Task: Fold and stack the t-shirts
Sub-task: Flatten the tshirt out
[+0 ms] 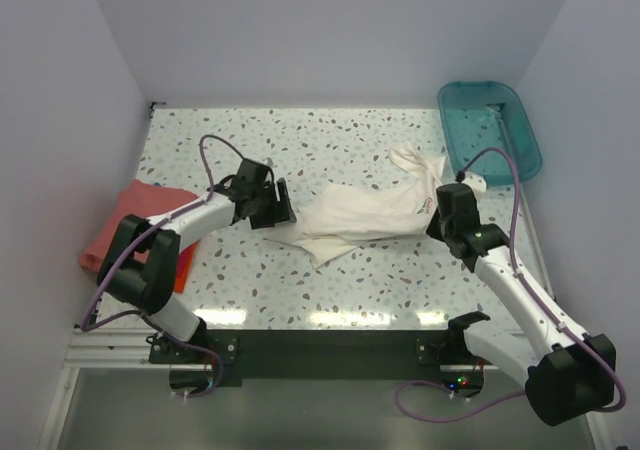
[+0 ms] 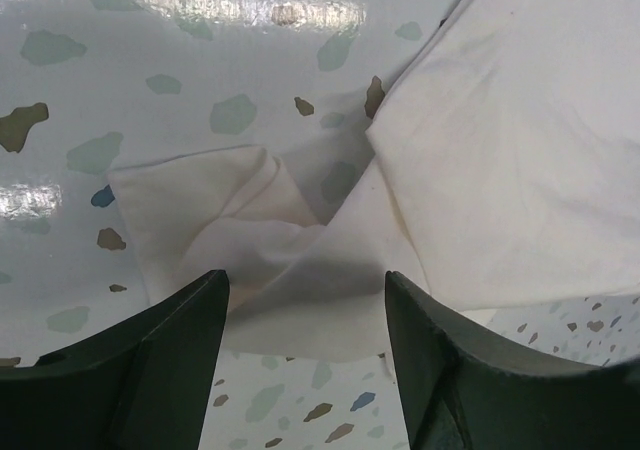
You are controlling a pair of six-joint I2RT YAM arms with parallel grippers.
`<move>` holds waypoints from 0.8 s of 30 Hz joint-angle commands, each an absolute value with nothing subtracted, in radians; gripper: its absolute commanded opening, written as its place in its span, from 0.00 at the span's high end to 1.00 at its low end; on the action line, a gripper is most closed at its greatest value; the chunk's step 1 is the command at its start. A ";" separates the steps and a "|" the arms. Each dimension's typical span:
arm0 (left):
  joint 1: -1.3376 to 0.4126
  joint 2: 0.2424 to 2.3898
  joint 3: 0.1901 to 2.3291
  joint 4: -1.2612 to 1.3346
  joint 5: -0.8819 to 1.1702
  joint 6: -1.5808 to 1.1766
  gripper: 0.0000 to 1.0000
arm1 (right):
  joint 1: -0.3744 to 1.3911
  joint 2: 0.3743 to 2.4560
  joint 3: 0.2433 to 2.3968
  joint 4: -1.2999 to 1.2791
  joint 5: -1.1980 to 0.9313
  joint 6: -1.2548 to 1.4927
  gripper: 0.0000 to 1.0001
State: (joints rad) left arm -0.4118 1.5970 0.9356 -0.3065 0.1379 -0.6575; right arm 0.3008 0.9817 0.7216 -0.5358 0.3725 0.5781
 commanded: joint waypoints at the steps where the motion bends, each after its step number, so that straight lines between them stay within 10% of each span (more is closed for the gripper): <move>1: -0.416 1.618 0.976 -0.279 0.124 -0.632 0.34 | 0.298 0.989 0.772 -0.509 0.368 0.587 1.00; 6: -0.431 1.628 0.974 -0.261 0.137 -0.638 0.49 | 0.296 0.996 0.787 -0.502 0.368 0.578 1.00; 13: -0.431 1.629 0.994 -0.252 0.166 -0.630 1.00 | 0.291 1.046 0.859 -0.482 0.364 0.560 1.00; 24: -0.210 1.536 1.228 -0.434 0.106 -0.592 1.00 | 0.241 1.261 1.216 -0.440 0.290 0.532 1.00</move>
